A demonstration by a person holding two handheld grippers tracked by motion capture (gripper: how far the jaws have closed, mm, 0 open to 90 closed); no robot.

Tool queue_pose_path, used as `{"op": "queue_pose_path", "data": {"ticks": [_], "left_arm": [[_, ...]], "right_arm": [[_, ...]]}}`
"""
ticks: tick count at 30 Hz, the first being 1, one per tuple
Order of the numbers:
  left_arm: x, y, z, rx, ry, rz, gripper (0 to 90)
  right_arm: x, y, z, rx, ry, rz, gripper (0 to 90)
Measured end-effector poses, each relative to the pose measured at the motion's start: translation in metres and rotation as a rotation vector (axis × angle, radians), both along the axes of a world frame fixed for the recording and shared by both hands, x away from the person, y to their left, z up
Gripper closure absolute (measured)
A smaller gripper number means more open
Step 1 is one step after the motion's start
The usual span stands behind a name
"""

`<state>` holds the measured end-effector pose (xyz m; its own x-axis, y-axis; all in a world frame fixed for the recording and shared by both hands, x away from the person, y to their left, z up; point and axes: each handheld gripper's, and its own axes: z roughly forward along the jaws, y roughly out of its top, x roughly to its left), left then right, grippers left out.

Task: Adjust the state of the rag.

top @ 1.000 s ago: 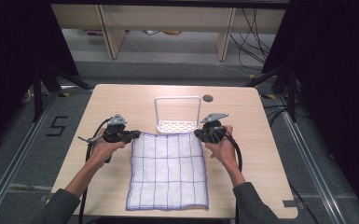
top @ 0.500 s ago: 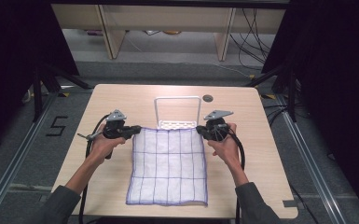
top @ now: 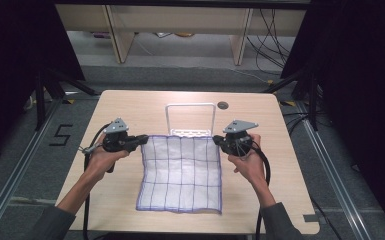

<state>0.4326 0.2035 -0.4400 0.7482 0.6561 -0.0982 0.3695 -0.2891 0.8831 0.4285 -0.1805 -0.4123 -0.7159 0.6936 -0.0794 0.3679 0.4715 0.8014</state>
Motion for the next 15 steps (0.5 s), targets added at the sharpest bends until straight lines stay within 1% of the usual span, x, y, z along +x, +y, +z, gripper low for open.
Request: {"op": "queue_pose_path", "data": {"ticks": [1,2,4,5,6,7,8,9,11,12,13,15], "left_arm": [[-0.005,0.000,-0.001,0.005,-0.002,-0.008,86.1],[-0.013,0.000,-0.002,0.009,-0.006,-0.021,86.1],[-0.026,0.002,-0.004,0.025,-0.012,-0.039,86.1],[-0.033,0.003,-0.006,0.036,-0.011,-0.046,86.0],[-0.042,0.003,-0.008,0.037,-0.010,-0.056,86.0],[-0.046,0.004,-0.009,0.037,-0.012,-0.059,86.0],[-0.053,0.005,-0.011,0.033,-0.010,-0.064,86.1],[-0.060,0.005,-0.014,0.028,-0.010,-0.075,86.0],[-0.074,0.006,-0.020,0.028,-0.007,-0.097,86.1],[-0.078,0.006,-0.022,0.030,-0.003,-0.094,86.1],[-0.083,0.005,-0.025,0.032,0.000,-0.105,86.1],[-0.094,0.003,-0.031,0.044,0.004,-0.121,86.0]], "right_arm": [[-0.007,0.000,0.000,-0.004,-0.005,0.004,87.0],[-0.014,-0.001,0.001,-0.006,0.003,0.009,87.0],[-0.027,-0.002,-0.001,-0.014,0.009,0.036,87.0],[-0.036,-0.003,-0.002,-0.026,-0.006,0.042,87.0],[-0.044,-0.003,-0.005,-0.034,-0.003,0.061,87.0],[-0.054,-0.004,-0.009,-0.035,0.005,0.069,87.0],[-0.059,-0.005,-0.012,-0.035,0.011,0.072,87.0],[-0.066,-0.007,-0.015,-0.032,0.031,0.080,87.0],[-0.079,-0.010,-0.022,-0.018,0.038,0.084,87.0],[-0.086,-0.012,-0.025,-0.020,0.040,0.095,87.0],[-0.090,-0.012,-0.026,-0.019,0.056,0.096,87.0],[-0.100,-0.013,-0.033,-0.033,0.059,0.099,87.0]]}}
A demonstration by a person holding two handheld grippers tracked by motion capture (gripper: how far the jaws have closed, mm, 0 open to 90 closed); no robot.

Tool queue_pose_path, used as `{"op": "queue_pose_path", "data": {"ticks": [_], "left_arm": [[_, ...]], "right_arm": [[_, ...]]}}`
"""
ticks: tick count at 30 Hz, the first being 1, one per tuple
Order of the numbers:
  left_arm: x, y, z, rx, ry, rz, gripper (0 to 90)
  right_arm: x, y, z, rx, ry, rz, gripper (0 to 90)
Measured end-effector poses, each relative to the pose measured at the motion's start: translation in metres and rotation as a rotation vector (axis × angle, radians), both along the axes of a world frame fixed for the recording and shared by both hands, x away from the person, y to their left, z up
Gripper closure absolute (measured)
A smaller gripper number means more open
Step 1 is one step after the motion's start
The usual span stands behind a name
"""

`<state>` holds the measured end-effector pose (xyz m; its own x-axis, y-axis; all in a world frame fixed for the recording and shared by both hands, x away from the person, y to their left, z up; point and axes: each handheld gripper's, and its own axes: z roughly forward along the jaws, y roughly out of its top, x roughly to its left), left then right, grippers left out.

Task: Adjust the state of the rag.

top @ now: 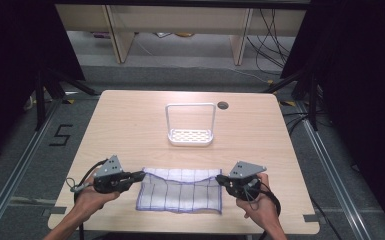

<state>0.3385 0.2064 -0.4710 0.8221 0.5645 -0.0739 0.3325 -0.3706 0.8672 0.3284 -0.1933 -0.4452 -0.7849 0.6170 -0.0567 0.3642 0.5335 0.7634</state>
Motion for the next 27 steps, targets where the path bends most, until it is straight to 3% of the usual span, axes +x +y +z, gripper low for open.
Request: {"op": "queue_pose_path", "data": {"ticks": [3,6,10,11,14,17,18,20,21,22,25,26,27], "left_arm": [[-0.010,-0.002,-0.008,0.037,0.008,-0.035,85.8],[-0.016,-0.002,-0.017,0.042,0.030,-0.035,85.8],[-0.021,-0.002,-0.027,0.097,0.039,-0.062,85.6],[-0.022,-0.003,-0.029,0.092,0.046,-0.068,85.5],[-0.025,-0.007,-0.035,0.152,0.051,-0.091,84.6],[-0.030,-0.012,-0.041,0.184,0.069,-0.115,80.8],[-0.031,-0.012,-0.040,0.195,0.067,-0.117,74.5],[-0.033,-0.011,-0.037,0.157,0.086,-0.094,63.9],[-0.032,-0.009,-0.035,0.174,0.082,-0.097,55.5],[-0.034,-0.008,-0.030,0.156,0.090,-0.084,51.1],[-0.031,-0.006,-0.016,0.124,0.048,-0.059,45.3],[-0.028,-0.007,-0.010,0.108,0.042,-0.044,43.0],[-0.022,-0.008,-0.005,0.084,0.033,-0.008,41.8]], "right_arm": [[-0.009,0.001,-0.010,-0.021,0.009,0.013,87.0],[-0.016,0.001,-0.016,-0.021,0.030,0.018,86.9],[-0.025,0.001,-0.021,-0.023,0.045,0.025,86.9],[-0.027,0.001,-0.023,-0.027,0.047,0.033,86.8],[-0.035,0.003,-0.029,-0.054,0.054,0.049,86.2],[-0.040,0.003,-0.037,-0.062,0.089,0.048,82.8],[-0.042,0.002,-0.040,-0.064,0.101,0.050,78.1],[-0.044,0.000,-0.041,-0.031,0.103,0.024,67.6],[-0.046,-0.004,-0.038,-0.013,0.114,0.006,60.6],[-0.048,-0.006,-0.035,0.010,0.125,-0.017,58.6],[-0.048,-0.013,-0.028,0.043,0.081,-0.058,55.1],[-0.049,-0.014,-0.025,0.055,0.098,-0.086,54.2],[-0.047,-0.015,-0.024,0.061,0.080,-0.099,54.1]]}}
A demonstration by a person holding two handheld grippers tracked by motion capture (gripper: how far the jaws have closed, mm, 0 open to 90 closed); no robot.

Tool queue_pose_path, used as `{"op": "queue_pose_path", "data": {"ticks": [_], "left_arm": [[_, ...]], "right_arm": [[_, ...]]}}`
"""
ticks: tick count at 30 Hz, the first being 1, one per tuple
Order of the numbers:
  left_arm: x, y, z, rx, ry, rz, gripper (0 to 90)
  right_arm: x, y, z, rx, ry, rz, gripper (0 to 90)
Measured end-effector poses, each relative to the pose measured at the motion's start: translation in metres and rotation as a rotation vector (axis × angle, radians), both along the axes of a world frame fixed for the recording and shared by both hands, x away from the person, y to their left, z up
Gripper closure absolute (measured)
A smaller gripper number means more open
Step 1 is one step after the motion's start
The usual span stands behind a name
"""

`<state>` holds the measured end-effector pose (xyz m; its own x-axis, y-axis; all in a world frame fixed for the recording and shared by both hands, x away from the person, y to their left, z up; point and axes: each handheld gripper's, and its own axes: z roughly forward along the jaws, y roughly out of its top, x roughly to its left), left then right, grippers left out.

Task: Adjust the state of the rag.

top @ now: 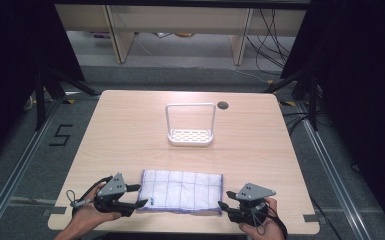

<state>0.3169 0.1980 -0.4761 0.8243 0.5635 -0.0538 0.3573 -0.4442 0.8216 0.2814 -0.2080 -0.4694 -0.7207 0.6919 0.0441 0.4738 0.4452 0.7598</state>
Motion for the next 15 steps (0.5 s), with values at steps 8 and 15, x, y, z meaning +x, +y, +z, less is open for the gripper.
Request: {"op": "queue_pose_path", "data": {"ticks": [8,15], "left_arm": [[0.068,-0.007,-0.002,0.101,0.037,0.061,39.5],[0.093,-0.015,-0.024,0.129,0.118,0.065,43.1]], "right_arm": [[0.009,0.009,0.002,-0.047,0.015,-0.063,51.5],[0.016,0.019,-0.019,-0.106,0.091,-0.063,47.8]]}}
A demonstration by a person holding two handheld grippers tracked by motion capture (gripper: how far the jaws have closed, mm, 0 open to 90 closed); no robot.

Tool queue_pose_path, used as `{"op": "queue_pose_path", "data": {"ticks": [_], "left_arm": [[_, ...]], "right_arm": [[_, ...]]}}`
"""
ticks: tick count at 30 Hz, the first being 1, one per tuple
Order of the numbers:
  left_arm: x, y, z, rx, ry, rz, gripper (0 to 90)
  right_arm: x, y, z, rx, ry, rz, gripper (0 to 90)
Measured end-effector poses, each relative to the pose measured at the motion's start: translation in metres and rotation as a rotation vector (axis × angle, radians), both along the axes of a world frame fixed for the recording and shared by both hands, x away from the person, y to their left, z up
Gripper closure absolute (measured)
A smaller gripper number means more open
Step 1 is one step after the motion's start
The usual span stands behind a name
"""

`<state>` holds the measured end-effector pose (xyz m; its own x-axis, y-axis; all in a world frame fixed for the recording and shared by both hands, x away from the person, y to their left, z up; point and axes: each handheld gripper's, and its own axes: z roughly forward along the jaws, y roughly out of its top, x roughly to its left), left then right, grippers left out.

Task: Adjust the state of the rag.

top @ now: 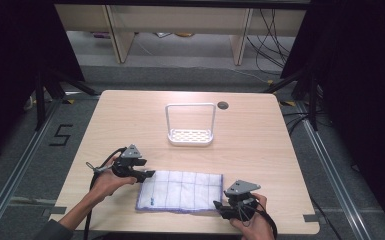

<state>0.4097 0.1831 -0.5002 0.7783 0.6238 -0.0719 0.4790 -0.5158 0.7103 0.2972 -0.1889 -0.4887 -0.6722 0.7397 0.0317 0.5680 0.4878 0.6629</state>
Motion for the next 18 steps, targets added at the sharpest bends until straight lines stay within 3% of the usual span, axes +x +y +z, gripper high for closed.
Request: {"op": "queue_pose_path", "data": {"ticks": [4,7,10,13,15,18], "left_arm": [[-0.001,0.000,-0.004,0.017,0.002,-0.039,53.5],[-0.003,0.001,-0.007,0.046,-0.005,-0.086,68.2],[-0.005,0.003,-0.006,0.049,-0.010,-0.089,78.2],[-0.009,0.005,-0.007,0.037,-0.006,-0.090,81.6],[-0.011,0.006,-0.007,0.040,-0.006,-0.089,82.3],[-0.011,0.006,-0.007,0.054,-0.014,-0.090,83.4]], "right_arm": [[-0.005,0.004,-0.006,-0.037,0.031,-0.004,46.9],[-0.006,0.005,-0.010,-0.074,0.021,-0.006,46.9],[-0.010,0.008,-0.011,-0.098,0.006,-0.007,46.9],[-0.012,0.009,-0.008,-0.092,0.003,-0.009,45.9],[-0.015,0.008,-0.001,-0.051,-0.017,-0.019,46.1],[-0.018,0.008,0.004,-0.009,-0.010,-0.032,46.4]]}}
